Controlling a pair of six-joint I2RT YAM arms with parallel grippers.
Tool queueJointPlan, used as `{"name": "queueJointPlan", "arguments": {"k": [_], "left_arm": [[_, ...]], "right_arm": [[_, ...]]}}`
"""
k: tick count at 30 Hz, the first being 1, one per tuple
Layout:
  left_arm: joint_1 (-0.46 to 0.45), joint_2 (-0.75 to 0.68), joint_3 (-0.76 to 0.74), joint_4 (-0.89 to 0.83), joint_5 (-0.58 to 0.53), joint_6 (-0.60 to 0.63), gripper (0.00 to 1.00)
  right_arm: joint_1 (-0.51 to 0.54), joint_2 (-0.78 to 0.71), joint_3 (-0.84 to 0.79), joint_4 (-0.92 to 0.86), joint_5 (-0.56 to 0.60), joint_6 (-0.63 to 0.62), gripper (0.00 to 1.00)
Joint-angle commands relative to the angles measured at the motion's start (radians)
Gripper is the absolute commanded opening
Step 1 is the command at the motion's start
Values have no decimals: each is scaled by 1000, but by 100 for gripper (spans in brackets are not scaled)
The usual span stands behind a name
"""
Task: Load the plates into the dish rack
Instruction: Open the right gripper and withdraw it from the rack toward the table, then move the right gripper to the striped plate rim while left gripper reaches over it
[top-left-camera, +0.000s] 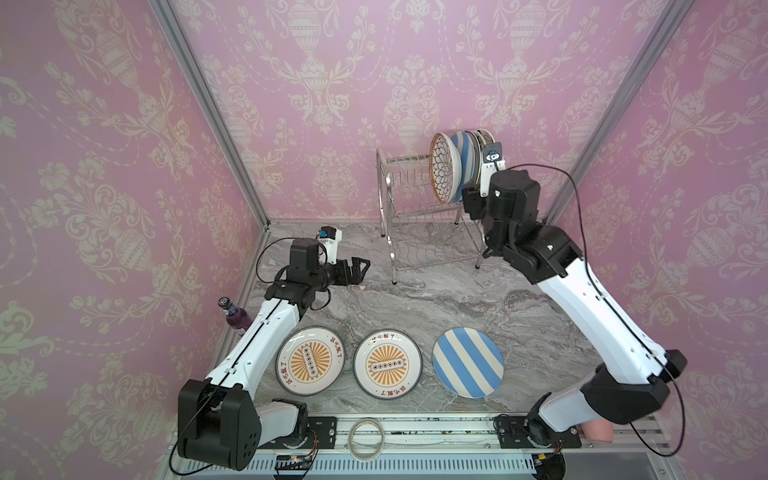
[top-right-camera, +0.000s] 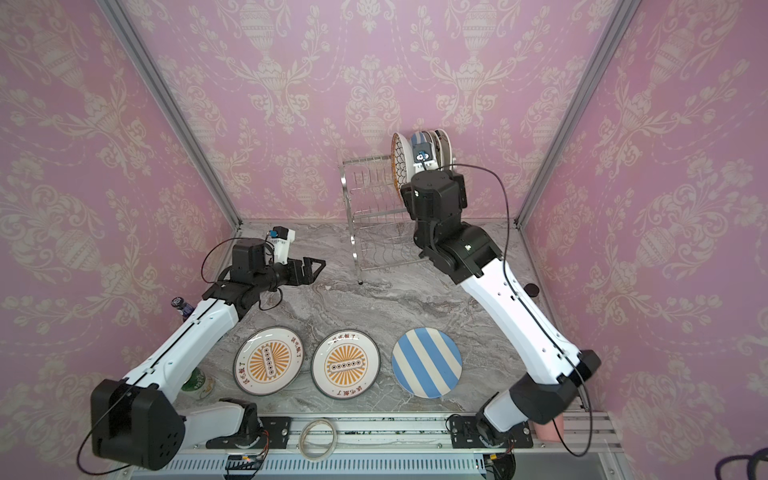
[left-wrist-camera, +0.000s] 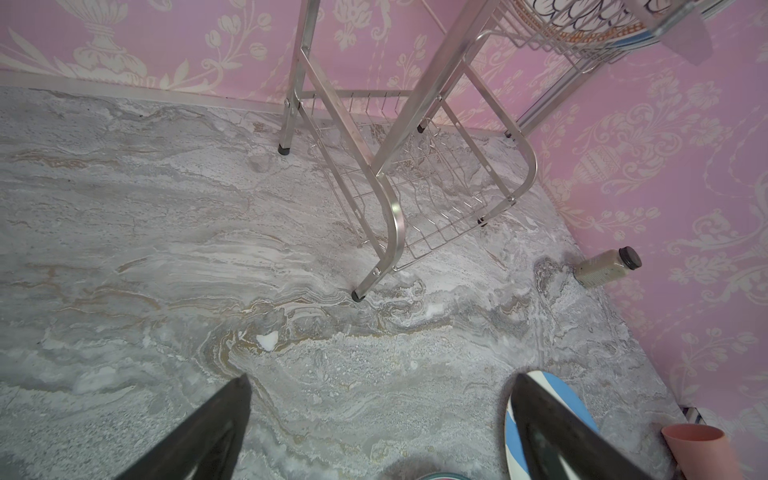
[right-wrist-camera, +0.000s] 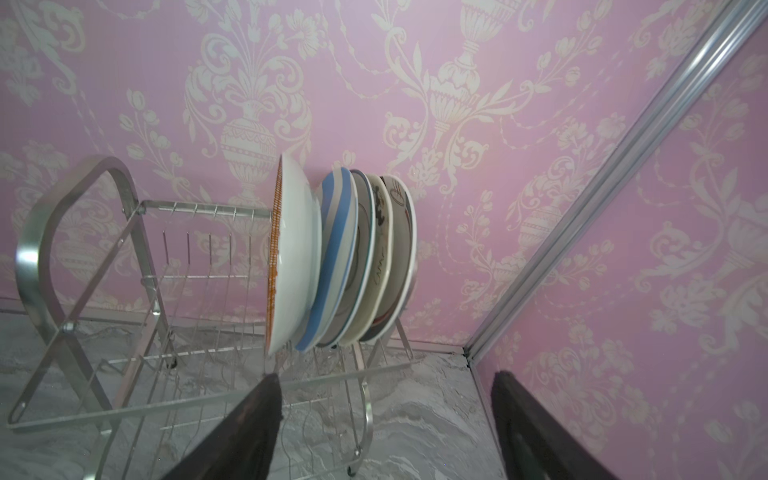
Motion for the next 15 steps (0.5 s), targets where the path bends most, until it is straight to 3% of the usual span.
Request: {"name": "queueJointPlan", "arguments": {"k": [1,8,12,15], "left_arm": [[-34,16,14,12,-13,-3,99],[-189,38,39,-13,-95,79,99],[-265,70,54,-29,-109,63,99],[-293,68,17,5,-111,36,99]], "right_arm": [[-46,-214,-191,-166,-53,211,80],[-72,-590,-567,-400,-210,529,80],[-74,-693,-756,-444,-284,678,80],[-74,-685,-829,-485,-343,740,81]]}}
